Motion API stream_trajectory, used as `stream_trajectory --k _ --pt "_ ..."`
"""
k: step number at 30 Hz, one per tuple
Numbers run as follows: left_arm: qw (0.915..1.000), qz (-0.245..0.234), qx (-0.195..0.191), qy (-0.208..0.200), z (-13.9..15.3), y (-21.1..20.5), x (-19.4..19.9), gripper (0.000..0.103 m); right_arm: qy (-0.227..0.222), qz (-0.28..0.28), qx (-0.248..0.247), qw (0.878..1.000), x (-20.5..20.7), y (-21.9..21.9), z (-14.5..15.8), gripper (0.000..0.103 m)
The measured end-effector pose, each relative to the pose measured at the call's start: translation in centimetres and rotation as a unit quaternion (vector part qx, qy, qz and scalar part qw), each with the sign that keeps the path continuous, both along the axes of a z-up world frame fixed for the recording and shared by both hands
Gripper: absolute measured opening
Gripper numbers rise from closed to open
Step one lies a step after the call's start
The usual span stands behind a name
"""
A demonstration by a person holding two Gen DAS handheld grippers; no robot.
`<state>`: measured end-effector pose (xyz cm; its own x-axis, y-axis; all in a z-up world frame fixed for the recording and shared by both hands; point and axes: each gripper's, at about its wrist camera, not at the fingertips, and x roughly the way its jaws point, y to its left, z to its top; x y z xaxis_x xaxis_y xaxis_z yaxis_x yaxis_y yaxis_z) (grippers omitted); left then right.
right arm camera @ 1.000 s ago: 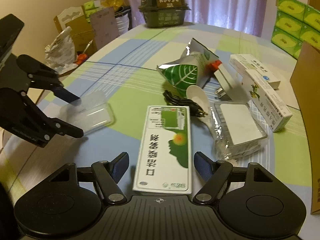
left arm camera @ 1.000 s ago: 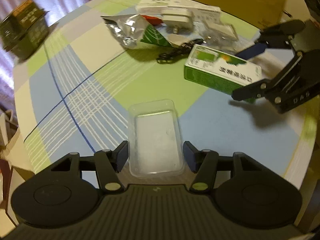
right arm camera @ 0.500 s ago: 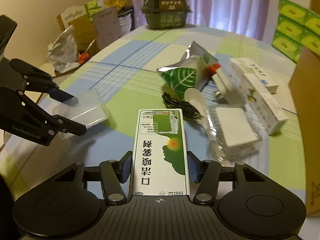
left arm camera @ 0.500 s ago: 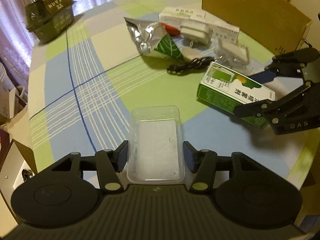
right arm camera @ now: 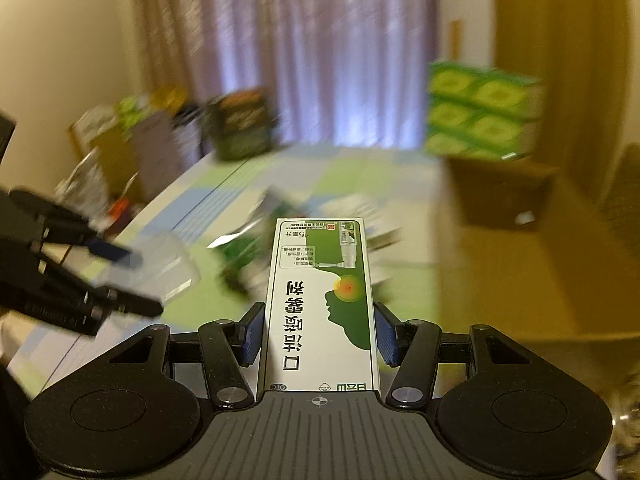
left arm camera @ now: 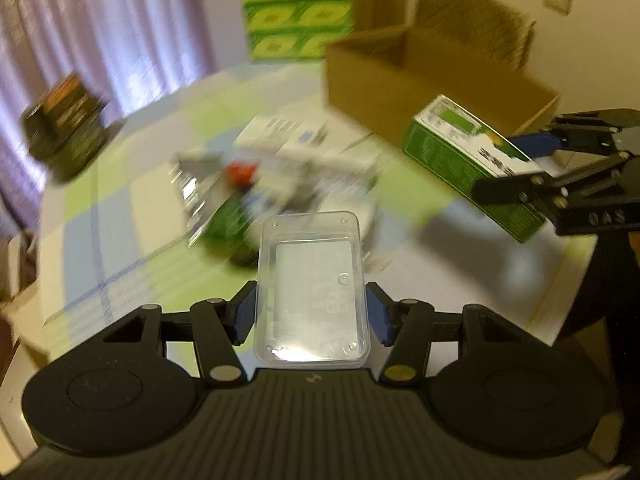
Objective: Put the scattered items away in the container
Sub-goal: 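Carry the tray and green box into the cardboard box and open both tools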
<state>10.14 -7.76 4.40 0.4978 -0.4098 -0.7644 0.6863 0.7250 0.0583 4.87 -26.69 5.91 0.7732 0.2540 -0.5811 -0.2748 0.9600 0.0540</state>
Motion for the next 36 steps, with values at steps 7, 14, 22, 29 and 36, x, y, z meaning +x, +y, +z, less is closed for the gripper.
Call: stream_trajectory --k 7,14,22,29,36 --pt "0.9978 -0.051 -0.041 -0.01 2.8 -11.4 0.7 0.052 -0.022 -0.071 -0.011 0.997 2.7 -9.5 3.0 0.058" --pt "0.9963 -0.034 -0.078 0.004 2.8 -20.2 4.0 0.052 -0.024 -0.11 0.003 0.994 5.8 -16.6 2.9 0.058" --pt "0.9973 -0.03 -0.064 0.018 0.1 -25.2 6.5 0.052 -0.001 -0.124 0.019 0.992 7.9 -20.5 0.6 0.058" --pt "0.9985 -0.029 -0.04 0.023 -1.8 -27.0 6.9 0.052 0.018 -0.123 0.03 0.992 9.7 -21.2 -1.3 0.058" --pt "0.9991 -0.027 -0.032 0.01 -1.8 -26.5 6.8 0.065 0.026 -0.119 0.029 0.992 10.1 -20.8 -1.8 0.058"
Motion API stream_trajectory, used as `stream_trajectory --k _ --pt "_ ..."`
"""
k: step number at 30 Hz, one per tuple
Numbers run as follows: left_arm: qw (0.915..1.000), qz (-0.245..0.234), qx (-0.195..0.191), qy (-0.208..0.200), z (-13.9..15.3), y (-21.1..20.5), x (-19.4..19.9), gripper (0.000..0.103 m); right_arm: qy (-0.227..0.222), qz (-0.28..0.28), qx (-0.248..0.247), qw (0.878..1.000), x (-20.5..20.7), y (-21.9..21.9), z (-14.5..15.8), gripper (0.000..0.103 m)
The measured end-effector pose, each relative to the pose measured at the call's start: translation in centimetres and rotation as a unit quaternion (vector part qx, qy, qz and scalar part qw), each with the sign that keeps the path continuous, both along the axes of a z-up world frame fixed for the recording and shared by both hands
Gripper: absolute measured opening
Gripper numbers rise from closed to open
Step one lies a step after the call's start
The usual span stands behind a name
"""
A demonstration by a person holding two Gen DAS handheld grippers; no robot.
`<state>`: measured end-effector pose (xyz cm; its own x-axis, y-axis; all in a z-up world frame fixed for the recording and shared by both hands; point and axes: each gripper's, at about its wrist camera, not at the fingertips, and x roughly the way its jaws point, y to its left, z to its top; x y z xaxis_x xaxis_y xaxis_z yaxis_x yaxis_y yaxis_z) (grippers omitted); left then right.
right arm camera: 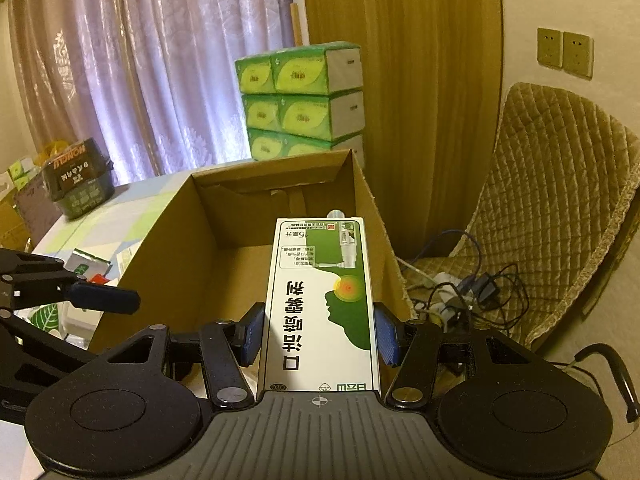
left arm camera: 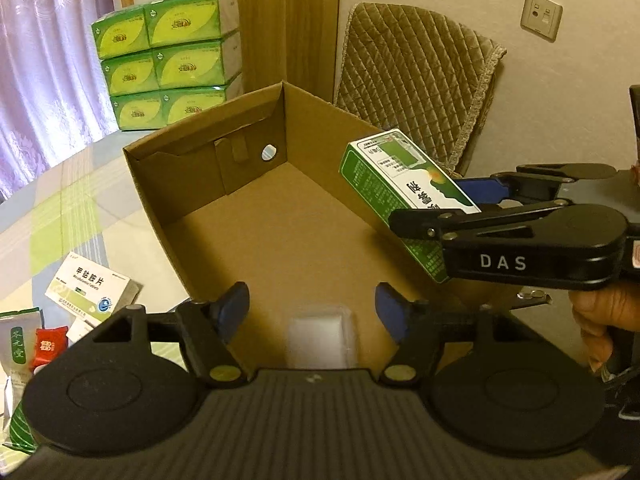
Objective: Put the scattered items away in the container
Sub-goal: 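Carry the tray and green box into the cardboard box and open both tools, then move both open tools back over the table items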
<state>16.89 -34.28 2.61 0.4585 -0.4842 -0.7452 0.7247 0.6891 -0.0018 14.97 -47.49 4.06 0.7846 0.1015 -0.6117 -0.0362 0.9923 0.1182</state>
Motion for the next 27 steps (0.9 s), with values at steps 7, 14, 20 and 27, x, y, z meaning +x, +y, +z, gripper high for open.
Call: stream_trajectory --k 7,14,20,27 --pt "0.9996 0.005 -0.016 -0.021 1.7 2.6 -0.9 0.067 0.008 0.011 -0.005 1.0 0.5 1.2 0.0 0.058" --pt "0.9972 0.049 -0.049 -0.027 3.4 7.7 -1.9 0.071 0.023 0.022 -0.009 0.999 1.2 2.4 -0.9 0.058" --pt "0.9935 0.09 -0.066 -0.023 3.4 12.2 -3.6 0.075 0.004 0.02 -0.011 1.0 0.9 3.1 -0.4 0.093" --pt "0.9861 0.159 -0.049 -0.007 1.4 19.4 -5.4 0.076 -0.04 0.024 0.011 0.999 -2.1 4.8 2.6 0.093"
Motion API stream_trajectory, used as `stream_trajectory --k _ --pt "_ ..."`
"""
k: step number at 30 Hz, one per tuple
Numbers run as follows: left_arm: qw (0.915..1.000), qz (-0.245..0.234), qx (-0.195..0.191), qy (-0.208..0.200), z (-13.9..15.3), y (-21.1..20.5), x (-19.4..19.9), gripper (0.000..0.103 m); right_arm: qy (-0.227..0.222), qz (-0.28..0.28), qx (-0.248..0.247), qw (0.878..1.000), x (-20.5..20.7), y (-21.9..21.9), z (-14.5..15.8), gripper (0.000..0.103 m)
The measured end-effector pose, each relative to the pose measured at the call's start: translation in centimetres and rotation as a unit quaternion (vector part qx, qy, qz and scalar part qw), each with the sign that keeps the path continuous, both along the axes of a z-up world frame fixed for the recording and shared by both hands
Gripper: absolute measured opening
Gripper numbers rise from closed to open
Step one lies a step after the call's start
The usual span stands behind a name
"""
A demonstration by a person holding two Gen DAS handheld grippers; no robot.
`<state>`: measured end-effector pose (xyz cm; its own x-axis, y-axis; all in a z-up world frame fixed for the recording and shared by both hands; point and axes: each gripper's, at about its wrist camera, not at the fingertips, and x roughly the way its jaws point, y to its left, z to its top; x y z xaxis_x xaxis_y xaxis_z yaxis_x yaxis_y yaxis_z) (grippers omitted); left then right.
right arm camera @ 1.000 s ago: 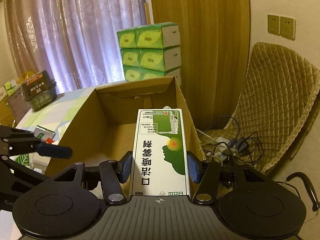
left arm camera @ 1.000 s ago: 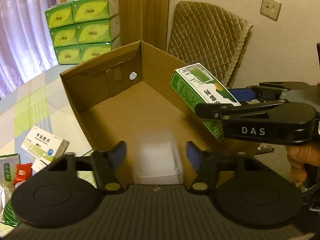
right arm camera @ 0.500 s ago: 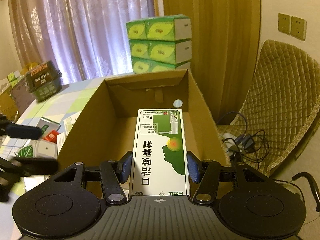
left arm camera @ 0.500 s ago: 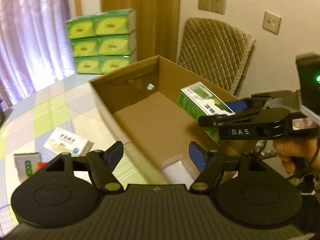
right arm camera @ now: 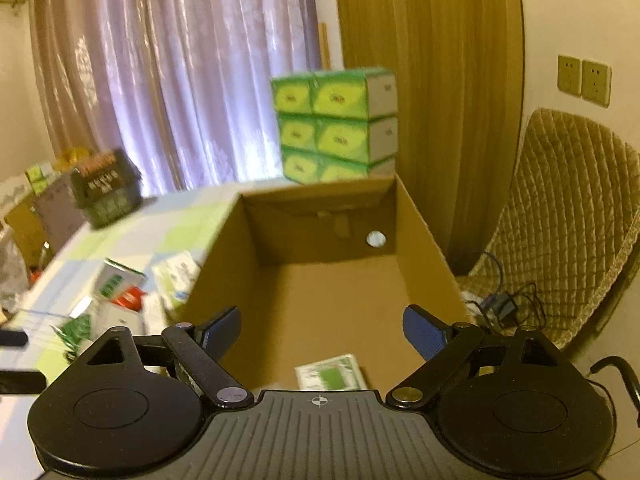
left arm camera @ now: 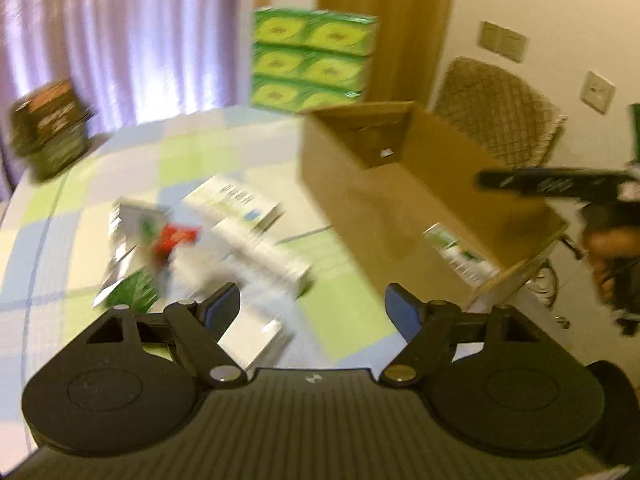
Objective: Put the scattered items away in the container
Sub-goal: 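Move both open tools back over the table items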
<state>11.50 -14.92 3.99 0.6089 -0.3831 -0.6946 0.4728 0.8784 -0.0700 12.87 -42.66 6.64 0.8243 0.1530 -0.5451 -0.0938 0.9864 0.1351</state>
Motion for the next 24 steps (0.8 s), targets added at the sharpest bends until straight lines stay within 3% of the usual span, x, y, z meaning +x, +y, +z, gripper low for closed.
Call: stream_trajectory --k 2,6,11,16,24 --pt "0.9996 0.022 0.017 0.0 -0.7 2.2 -0.7 0.076 -0.014 0.013 0.008 1.0 -1.4 1.5 0.8 0.093" --pt "0.9978 0.062 0.015 0.021 -2.0 6.4 -1.9 0.076 -0.034 0.051 0.024 0.998 -4.3 5.6 1.8 0.093" --pt "0.9956 0.087 0.021 0.03 -3.2 10.0 -3.2 0.076 -0.027 0.12 0.019 0.992 -6.5 11.5 1.5 0.093" --pt "0.9946 0.097 0.011 0.036 -3.6 12.4 -3.4 0.076 0.016 0.185 -0.003 0.983 -5.6 15.9 -1.0 0.093" --pt "0.9962 0.078 0.014 0.036 -4.8 13.4 -1.4 0.077 0.064 0.229 -0.053 0.97 -1.7 19.8 -5.5 0.093"
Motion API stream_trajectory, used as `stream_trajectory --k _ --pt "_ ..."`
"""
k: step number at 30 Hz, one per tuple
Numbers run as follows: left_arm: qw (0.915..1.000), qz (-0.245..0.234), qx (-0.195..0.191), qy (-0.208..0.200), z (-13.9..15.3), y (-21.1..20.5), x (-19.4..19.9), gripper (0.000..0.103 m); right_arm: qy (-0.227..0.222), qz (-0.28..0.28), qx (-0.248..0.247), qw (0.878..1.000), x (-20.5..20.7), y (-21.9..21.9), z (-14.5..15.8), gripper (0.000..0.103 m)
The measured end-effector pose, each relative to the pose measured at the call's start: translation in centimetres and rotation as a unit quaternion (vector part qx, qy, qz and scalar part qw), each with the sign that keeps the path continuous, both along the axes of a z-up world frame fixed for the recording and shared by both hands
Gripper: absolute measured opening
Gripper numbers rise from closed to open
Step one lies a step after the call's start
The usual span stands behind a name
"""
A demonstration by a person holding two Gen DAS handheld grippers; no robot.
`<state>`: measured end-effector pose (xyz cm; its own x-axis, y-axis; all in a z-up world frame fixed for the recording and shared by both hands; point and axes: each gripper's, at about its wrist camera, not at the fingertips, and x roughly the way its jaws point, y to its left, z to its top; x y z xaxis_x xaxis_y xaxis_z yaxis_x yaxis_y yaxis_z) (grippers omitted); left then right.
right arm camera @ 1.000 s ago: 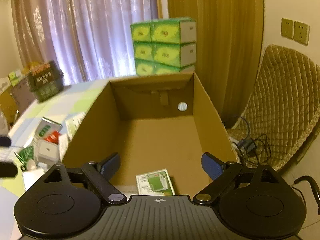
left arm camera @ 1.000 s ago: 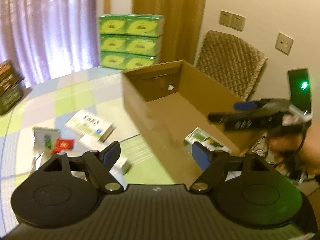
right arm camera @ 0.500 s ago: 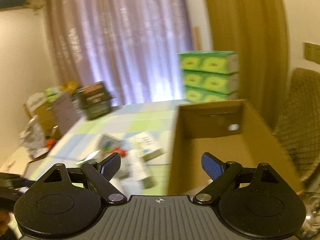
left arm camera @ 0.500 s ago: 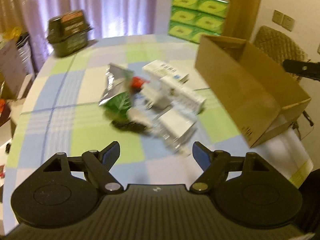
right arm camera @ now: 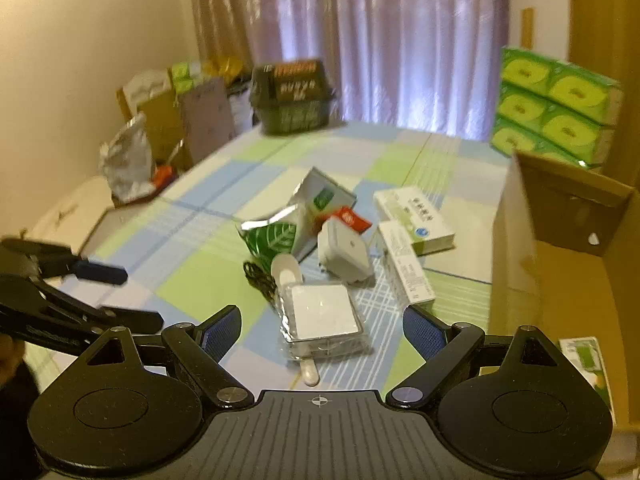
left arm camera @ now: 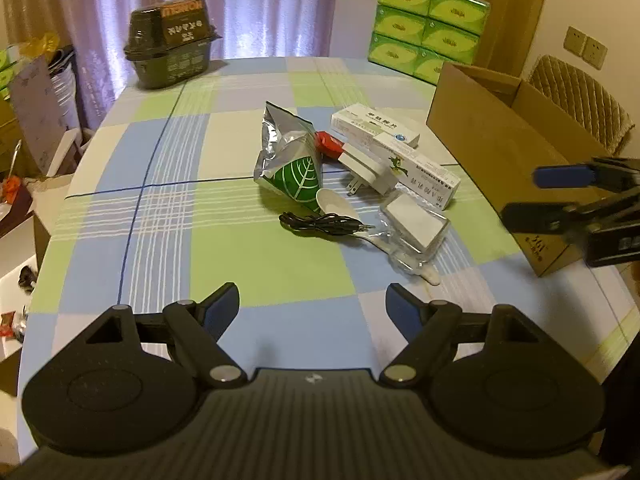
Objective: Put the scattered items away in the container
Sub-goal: 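Move both open tools back over the table items, then grasp the wrapped white square pack with the right tool while the left tool grasps the black cable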
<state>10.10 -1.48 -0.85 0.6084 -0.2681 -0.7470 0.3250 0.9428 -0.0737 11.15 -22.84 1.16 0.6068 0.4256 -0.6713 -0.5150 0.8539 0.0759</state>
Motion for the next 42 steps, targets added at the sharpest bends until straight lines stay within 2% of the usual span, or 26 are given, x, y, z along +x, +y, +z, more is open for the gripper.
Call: stream_trajectory --k 7,11,18,21,22,23,26,29,33,35,36,40,42 --pt "0.9989 -0.046 0.011 0.003 -2.1 -0.4 2.7 0.079 0.035 0.039 -0.046 0.998 3.3 1.8 -4.0 0.093" --pt "0.9968 -0.073 0.032 0.004 -3.3 -0.7 4.2 0.08 0.048 0.052 -0.062 0.996 5.1 2.5 -5.9 0.093" --pt "0.9881 -0.141 0.06 -0.013 -5.0 -1.2 6.2 0.08 0.077 0.065 -0.068 0.993 7.7 3.1 -8.0 0.093" --pt "0.979 -0.186 0.078 -0.032 -5.5 -1.9 6.6 0.08 0.096 0.06 -0.064 0.992 8.3 3.2 -8.5 0.092" --pt "0.9755 -0.199 0.086 -0.038 -5.6 -2.2 6.7 0.08 0.101 0.054 -0.057 0.992 8.4 3.0 -8.6 0.076" --pt "0.9717 -0.213 0.094 -0.043 -5.7 -2.4 6.9 0.08 0.104 0.047 -0.051 0.992 8.5 2.8 -8.6 0.072" --pt "0.9588 -0.252 0.118 -0.059 -6.1 -3.4 7.5 0.078 0.105 0.028 -0.044 0.993 8.2 2.1 -8.3 0.071" --pt "0.9416 -0.297 0.14 -0.075 -6.4 -4.2 7.9 0.075 0.097 0.011 -0.038 0.994 7.5 1.3 -7.6 0.071" --pt "0.9187 -0.363 0.137 -0.074 -6.8 -5.0 8.6 0.072 0.093 -0.002 -0.026 0.995 6.2 0.4 -6.5 0.071" --pt "0.9105 -0.385 0.137 -0.064 -7.3 -5.3 9.0 0.073 0.092 -0.007 -0.024 0.995 5.8 0.3 -6.2 0.071" --pt "0.9103 -0.388 0.13 -0.059 -7.4 -5.4 9.4 0.073 0.093 -0.008 -0.023 0.995 5.8 0.3 -6.1 0.071" --pt "0.9281 -0.357 0.104 0.004 -7.4 -5.1 11.2 0.071 0.093 -0.014 -0.019 0.995 5.3 0.2 -5.8 0.071" --pt "0.9311 -0.348 0.107 0.025 -7.2 -4.8 10.8 0.069 0.091 -0.018 -0.015 0.996 5.0 0.0 -5.9 0.071"
